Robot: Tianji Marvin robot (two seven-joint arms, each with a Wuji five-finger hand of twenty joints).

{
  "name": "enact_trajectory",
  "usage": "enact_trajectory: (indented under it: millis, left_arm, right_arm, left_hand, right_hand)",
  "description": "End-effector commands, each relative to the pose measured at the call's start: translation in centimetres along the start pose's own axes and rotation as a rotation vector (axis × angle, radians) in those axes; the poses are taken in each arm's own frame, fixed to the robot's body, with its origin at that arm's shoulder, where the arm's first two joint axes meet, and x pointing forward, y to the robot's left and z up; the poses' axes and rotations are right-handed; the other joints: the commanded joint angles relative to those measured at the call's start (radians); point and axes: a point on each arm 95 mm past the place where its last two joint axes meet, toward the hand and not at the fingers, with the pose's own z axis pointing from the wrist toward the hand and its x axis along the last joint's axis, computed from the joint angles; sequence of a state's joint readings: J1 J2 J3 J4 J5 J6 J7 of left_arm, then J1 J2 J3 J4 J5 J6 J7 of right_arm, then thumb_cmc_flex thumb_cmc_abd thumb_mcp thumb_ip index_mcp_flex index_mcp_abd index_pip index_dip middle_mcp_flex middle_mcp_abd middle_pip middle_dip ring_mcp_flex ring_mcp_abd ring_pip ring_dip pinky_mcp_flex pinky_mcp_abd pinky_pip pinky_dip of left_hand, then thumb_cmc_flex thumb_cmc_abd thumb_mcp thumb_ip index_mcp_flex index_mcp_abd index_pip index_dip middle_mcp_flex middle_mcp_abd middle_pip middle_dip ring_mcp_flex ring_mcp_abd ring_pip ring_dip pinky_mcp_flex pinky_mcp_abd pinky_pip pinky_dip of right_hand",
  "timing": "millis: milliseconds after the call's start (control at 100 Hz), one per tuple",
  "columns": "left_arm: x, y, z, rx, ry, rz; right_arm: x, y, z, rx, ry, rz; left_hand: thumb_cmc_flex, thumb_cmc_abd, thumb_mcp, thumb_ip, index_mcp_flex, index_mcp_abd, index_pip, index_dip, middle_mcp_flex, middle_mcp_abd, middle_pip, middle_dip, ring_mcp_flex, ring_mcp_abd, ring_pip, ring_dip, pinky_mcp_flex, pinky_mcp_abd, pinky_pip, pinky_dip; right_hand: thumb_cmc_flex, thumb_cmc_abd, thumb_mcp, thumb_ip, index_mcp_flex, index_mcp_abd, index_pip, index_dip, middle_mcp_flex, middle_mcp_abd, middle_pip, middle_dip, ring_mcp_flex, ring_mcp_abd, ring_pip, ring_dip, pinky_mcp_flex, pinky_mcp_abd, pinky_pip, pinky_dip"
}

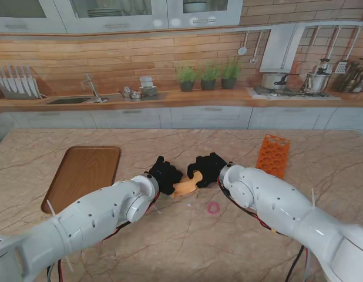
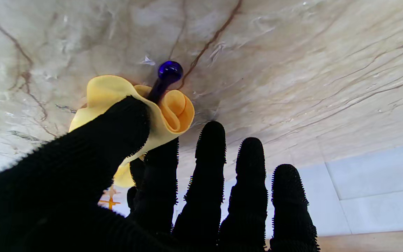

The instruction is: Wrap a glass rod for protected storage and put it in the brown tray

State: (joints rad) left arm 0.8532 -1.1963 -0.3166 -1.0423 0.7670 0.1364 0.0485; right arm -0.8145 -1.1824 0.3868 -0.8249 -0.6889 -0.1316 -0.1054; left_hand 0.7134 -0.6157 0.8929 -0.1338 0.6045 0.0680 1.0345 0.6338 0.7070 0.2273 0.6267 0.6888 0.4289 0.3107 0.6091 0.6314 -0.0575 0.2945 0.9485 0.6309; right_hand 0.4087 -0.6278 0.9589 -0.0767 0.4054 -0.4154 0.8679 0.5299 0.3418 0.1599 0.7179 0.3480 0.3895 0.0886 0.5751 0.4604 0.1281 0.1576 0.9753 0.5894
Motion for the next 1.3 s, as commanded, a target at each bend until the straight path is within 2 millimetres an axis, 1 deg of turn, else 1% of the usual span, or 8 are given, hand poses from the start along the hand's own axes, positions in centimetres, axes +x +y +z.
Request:
enact_trajectory:
  millis: [0,110,350,680,860,1090,1230,1290]
  left_arm:
    - [-0.6,2.3,-0.3,-0.067,-0.019,0.000]
    - [-0.6,2.3,-0.3,-0.068,-0.020,-0.007]
    - [-0.8,2.3,-0.5,-0.051,-0.034,-0.043]
    - [-1.1,2.3,-0.7,-0.008,-0.097,-0.146]
    - [-1.1,1.9,-1.0,0.038,-0.118,-0.200]
    - [-1.2,1.1,-2.0,0.062,-0.095,-0.234]
    - [-1.5,0.8,-3.1,0.040,-0.086,-0.218]
    - [-1.8,0.7,-3.7,0.031,-0.089,-0.211]
  right_arm:
    - [0.5,0.2,0.5,-0.001,0.018,-0.005]
    - [0.7,0.0,0.9,0.002,0.037,-0.016]
    - [1.1,0.0,1.1,-0.005,0.103,-0.053]
    - [1.5,0.3,0.3,-0.013,0.122,-0.018]
    - [1.8,0.6,-0.4,-0.031,0.100,0.047]
    - [1.9,0.9,-1.0,-0.038,0.075,0.114]
    - [1.9,1.1,-1.2,-0.044,0.071,0.117]
    - [1.9,1.2,-1.2,-0.045,0.071,0.117]
  left_hand:
    - [0.056,-0.048,0.062,0.000,0.040,0.030,-0.042,-0.125,0.061,-0.028,-0.023,0.045,0.029,0.016,0.023,0.019,0.001,0.027,-0.012,-0.011]
    - [0.076,-0.017,0.101,0.015,0.074,0.009,0.010,-0.134,0.146,-0.041,-0.067,0.138,0.066,0.022,0.047,0.024,0.015,0.027,-0.005,-0.011]
    - [0.071,0.000,0.172,-0.014,0.051,-0.005,0.106,-0.053,0.183,-0.043,-0.076,0.222,0.077,0.026,0.078,0.034,0.016,0.026,0.019,-0.014]
    - [0.060,0.012,0.213,-0.012,-0.013,-0.009,0.181,0.149,0.167,-0.054,-0.059,0.304,0.053,0.018,0.101,0.045,-0.005,0.017,0.015,-0.020]
    - [0.055,0.012,0.211,-0.011,-0.017,-0.006,0.172,0.156,0.162,-0.050,-0.057,0.306,0.049,0.022,0.105,0.046,-0.005,0.020,0.020,-0.019]
    - [0.005,0.019,0.019,-0.040,-0.063,0.012,-0.052,-0.044,-0.005,-0.037,-0.015,-0.013,0.008,0.010,0.038,0.022,-0.017,0.029,-0.015,-0.038]
    - [-0.103,0.148,-0.111,0.050,-0.075,0.041,-0.245,-0.049,-0.070,-0.034,-0.085,-0.059,-0.032,0.000,-0.014,0.009,-0.029,0.023,-0.064,-0.040]
    - [-0.119,0.153,-0.165,0.053,-0.085,0.041,-0.300,-0.061,-0.092,-0.030,-0.110,-0.073,-0.051,-0.004,-0.034,0.004,-0.037,0.019,-0.082,-0.038]
  right_hand:
    - [0.007,-0.016,0.032,0.023,0.054,0.028,-0.008,-0.007,0.017,0.011,0.024,0.014,0.015,0.014,0.027,0.017,0.005,0.000,0.032,-0.005]
    - [0.046,-0.057,0.073,-0.040,0.131,0.015,0.078,-0.122,0.051,0.003,0.032,0.020,0.030,0.010,0.050,0.018,0.004,0.003,0.055,-0.031]
    - [0.133,-0.102,0.206,0.029,0.364,-0.017,0.240,-0.212,0.209,-0.016,0.039,0.025,0.088,0.006,0.071,0.023,0.011,0.026,0.060,-0.043]
    - [0.121,-0.087,0.312,0.150,0.335,-0.042,0.296,0.012,0.391,-0.036,0.058,0.040,0.218,-0.003,0.095,0.051,0.030,0.058,0.049,-0.051]
    - [0.125,-0.055,0.285,0.167,0.313,-0.073,0.284,0.090,0.480,-0.052,0.036,0.025,0.295,0.015,0.078,0.047,0.057,0.072,0.037,-0.053]
    - [0.135,-0.063,0.290,0.167,0.338,-0.065,0.273,0.110,0.599,-0.051,0.014,0.006,0.394,0.045,0.049,0.036,0.089,0.094,0.021,-0.058]
    - [0.140,-0.075,0.296,0.165,0.352,-0.055,0.267,0.111,0.655,-0.048,0.011,0.002,0.449,0.045,0.059,0.042,0.104,0.101,0.020,-0.058]
    - [0.140,-0.086,0.304,0.164,0.364,-0.048,0.262,0.107,0.689,-0.054,0.009,-0.003,0.476,0.043,0.065,0.047,0.111,0.104,0.018,-0.058]
